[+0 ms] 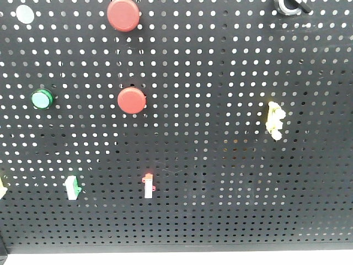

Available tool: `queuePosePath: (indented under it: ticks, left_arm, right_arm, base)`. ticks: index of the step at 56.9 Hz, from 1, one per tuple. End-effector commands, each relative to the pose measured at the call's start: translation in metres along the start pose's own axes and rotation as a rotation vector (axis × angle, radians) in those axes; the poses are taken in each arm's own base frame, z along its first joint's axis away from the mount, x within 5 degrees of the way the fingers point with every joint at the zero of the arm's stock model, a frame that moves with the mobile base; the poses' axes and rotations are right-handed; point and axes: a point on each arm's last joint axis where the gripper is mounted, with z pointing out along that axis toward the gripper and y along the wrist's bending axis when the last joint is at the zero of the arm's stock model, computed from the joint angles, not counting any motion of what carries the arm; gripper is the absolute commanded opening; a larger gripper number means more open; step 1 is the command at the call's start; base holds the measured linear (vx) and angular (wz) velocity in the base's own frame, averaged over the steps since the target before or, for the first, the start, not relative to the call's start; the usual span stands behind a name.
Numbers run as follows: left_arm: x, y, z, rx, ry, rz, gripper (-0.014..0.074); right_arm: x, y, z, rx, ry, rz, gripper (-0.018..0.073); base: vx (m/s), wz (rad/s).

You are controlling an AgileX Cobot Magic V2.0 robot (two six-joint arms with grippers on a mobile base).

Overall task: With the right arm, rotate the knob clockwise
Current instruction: 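Raise the right gripper toward the black selector knob in silver ring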

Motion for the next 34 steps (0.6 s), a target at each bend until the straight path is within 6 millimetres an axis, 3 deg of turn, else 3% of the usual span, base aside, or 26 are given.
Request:
queuePosePath:
  ticks: [1,34]
  left_arm:
    - [0.0009,-0.0006,0.0009,0.011,-0.064,-0.006,-0.0006]
    - [0.0009,-0.0006,0.0009,0.011,-0.064,-0.006,-0.0006]
  right_arm:
    - [-0.0176,0.0002,0.0003,0.001,-0.117,-0.015,0.0364]
    - [-0.0181,0.0001,0.0002,0.001,-0.123,-0.015,0.0364]
  base:
    - [0.00,0.00]
    - [0.00,0.00]
